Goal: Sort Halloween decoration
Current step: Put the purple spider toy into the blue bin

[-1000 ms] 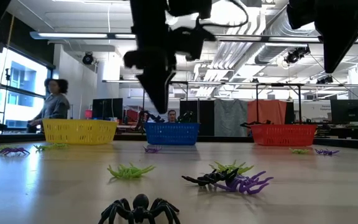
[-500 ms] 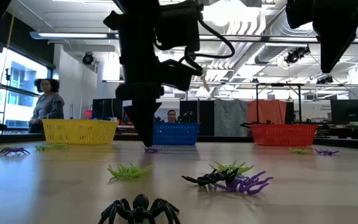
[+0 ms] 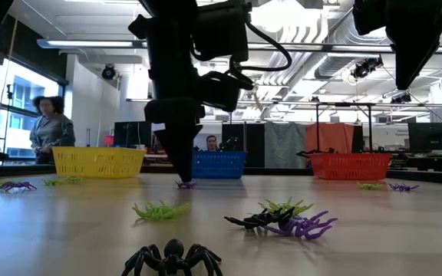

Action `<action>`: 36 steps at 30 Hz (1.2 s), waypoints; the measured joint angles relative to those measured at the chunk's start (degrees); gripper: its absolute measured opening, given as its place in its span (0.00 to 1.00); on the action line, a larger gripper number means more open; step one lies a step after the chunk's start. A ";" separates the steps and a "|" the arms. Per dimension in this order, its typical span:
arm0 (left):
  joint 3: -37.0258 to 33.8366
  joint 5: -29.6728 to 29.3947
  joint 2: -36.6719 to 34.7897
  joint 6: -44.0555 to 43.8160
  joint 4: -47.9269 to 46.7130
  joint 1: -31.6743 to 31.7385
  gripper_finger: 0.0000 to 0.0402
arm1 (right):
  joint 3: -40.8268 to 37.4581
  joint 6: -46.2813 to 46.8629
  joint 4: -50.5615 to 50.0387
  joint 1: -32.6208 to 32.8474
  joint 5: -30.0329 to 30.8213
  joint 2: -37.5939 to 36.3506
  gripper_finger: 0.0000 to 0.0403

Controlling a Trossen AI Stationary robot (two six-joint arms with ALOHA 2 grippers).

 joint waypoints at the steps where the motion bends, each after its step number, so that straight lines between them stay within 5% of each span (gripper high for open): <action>1: 0.00 0.00 0.00 0.01 0.02 0.00 0.22 | 0.00 0.00 0.00 0.00 0.00 0.00 0.32; 22: -10.53 2.97 -0.98 -2.43 13.03 1.68 0.21 | 0.00 0.00 0.07 0.01 0.00 0.00 0.32; 29: -10.58 2.32 -1.01 -3.98 13.00 1.66 0.04 | 0.00 0.00 0.07 0.00 0.00 0.00 0.32; 36: -8.03 1.61 -0.74 -4.97 10.89 1.65 0.00 | 0.00 0.00 0.07 -0.01 0.00 0.00 0.32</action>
